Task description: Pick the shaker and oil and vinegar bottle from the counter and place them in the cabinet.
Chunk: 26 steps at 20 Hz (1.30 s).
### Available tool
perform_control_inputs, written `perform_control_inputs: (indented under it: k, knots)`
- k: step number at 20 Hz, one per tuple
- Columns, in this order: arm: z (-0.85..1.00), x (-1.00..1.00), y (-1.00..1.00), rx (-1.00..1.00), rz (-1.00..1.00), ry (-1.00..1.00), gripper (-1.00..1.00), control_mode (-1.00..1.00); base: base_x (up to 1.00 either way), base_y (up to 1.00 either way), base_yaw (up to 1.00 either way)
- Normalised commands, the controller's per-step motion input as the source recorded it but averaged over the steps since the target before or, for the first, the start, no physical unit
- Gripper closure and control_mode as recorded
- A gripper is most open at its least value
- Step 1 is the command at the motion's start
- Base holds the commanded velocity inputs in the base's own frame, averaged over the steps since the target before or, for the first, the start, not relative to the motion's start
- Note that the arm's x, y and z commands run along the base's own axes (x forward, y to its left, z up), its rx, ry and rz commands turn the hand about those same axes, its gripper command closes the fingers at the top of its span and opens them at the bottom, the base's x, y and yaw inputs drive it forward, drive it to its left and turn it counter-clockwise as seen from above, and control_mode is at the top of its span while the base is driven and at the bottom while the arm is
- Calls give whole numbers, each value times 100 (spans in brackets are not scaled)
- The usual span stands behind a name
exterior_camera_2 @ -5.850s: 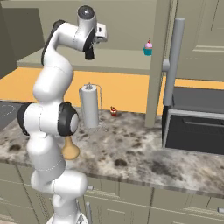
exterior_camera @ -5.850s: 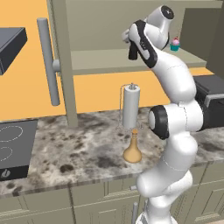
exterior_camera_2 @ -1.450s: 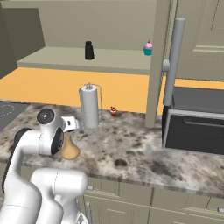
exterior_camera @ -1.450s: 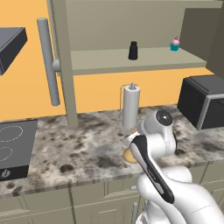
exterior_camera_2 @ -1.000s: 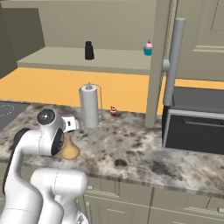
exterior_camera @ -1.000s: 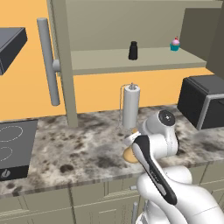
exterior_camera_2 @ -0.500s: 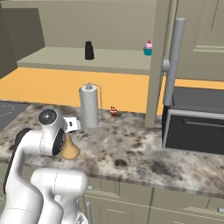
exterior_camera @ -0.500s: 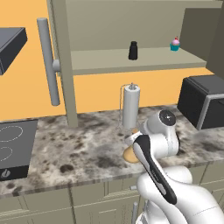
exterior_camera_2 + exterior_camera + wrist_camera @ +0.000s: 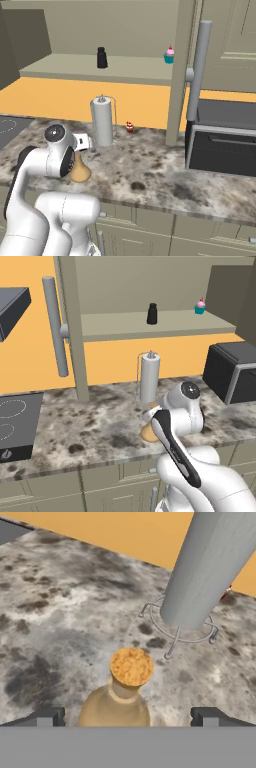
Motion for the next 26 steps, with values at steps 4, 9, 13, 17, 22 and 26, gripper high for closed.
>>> perform_control_inputs:
  k: [4, 9, 13, 17, 22, 26]
  knots:
    - [-24, 15, 0, 0, 0, -5, -100, -100, 0, 0, 0]
    - [-50, 7, -1, 1, 0, -7, -100, -100, 0, 0, 0]
    - [-46, 0, 0, 2, 0, -6, -100, -100, 0, 0, 0]
    - [-41, 7, 0, 1, 0, -11, -100, -100, 0, 0, 0]
    - [-45, 15, -2, 0, 0, -15, -100, -100, 0, 0, 0]
    - [-68, 12, -6, 0, 0, -9, -100, -100, 0, 0, 0]
